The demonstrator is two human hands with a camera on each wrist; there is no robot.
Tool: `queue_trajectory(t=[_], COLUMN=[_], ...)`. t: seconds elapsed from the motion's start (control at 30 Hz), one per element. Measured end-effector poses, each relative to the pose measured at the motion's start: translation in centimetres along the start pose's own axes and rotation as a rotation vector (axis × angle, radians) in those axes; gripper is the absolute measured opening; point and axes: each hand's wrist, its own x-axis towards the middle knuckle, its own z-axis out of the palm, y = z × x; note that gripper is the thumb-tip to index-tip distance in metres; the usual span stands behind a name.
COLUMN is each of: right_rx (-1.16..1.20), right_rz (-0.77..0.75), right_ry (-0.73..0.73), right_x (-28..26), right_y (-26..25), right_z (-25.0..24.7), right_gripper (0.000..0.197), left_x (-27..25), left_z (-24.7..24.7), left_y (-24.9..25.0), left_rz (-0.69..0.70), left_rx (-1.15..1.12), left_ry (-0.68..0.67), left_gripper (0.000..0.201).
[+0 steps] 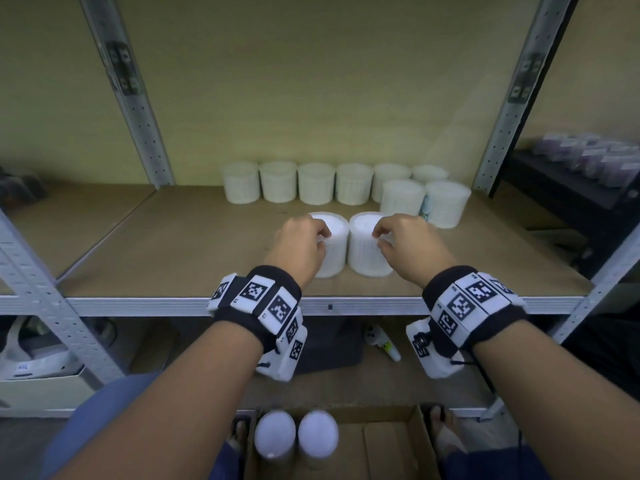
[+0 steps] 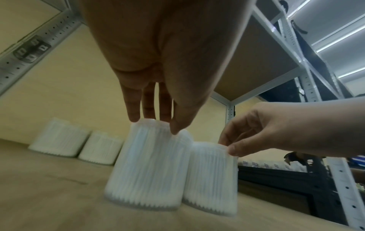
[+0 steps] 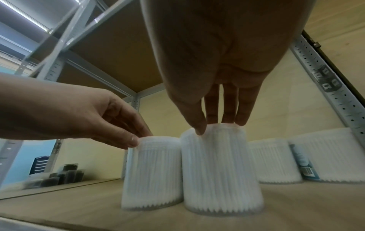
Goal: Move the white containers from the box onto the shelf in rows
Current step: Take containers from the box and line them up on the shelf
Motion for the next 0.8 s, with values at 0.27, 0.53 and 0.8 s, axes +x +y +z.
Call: queue_trajectory(t=[0.27,0.53,0.8], right_rx=[-0.024,-0.068,-0.121], right_rz=[0.056,0.059,0.019], right_ry=[-0.041,-0.048,-0.046], right_x=[6.5,11.4,14.2], right_y=[0.7,1.3,2.0], right_z=[1.8,3.5,4.2], right_gripper=[0.026,0.029,0.03], left_x=[6.4,10.6,13.6], left_z=[1.1,2.0,2.9], left_y=[-1.7,-2.9,-3.9], left_rz=[-0.058,-0.082,-0.078], left_rx=[-0.052,-0.059,-0.065], left_ry=[-0.047,-0.051,-0.08], left_gripper=[0.025,0.023,0.025])
